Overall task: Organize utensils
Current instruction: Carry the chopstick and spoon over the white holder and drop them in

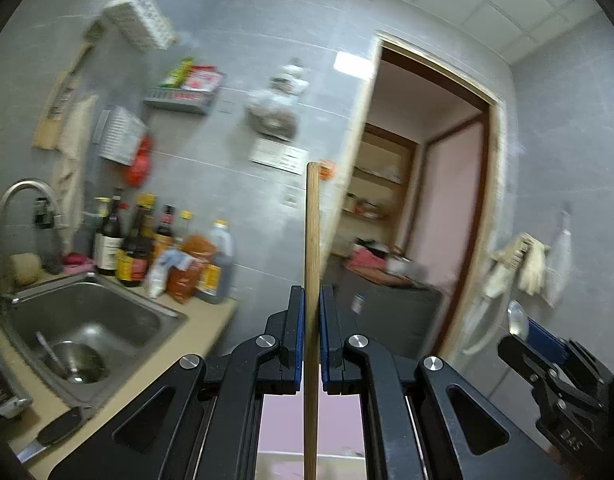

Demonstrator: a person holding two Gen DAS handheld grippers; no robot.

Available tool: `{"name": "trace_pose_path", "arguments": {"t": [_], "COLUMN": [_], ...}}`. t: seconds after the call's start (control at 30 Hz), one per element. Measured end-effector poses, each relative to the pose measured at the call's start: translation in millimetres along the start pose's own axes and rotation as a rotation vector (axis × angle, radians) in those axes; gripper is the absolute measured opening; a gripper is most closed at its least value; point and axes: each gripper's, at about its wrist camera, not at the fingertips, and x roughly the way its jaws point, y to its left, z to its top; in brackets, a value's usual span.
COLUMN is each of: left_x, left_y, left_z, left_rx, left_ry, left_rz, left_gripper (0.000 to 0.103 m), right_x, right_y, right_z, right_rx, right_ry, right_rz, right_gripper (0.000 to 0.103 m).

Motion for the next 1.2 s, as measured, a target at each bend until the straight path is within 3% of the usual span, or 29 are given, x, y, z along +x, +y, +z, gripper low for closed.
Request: {"name": "trace_pose_path", "arguments": {"t": [0.3, 0.7, 1.2], "left_x": [7.1, 7.3, 10.2], "left_y": [49.8, 61.1, 61.0], "left_z": [-31.5, -43.4, -11.7], "left_rx": [-0.079, -0.137, -0.164], "left_ry": [-0.060, -0.067, -0.072], "left_rz": [0.093, 0.083, 0.048], "left_gripper": [0.005, 0.005, 0.005], "right_x": [34.0, 50.1, 45.9], "right_y": [32.0, 44.1, 43.7], "right_z": [-28.8, -71.0, -82.6], "right_rx": [-0.023, -0.027, 0.025], "right_ry": [0.051, 0.145, 0.142], "right_rz": [0.011, 0.035, 0.063], "right_gripper": [0.041, 0.042, 0.042]}}
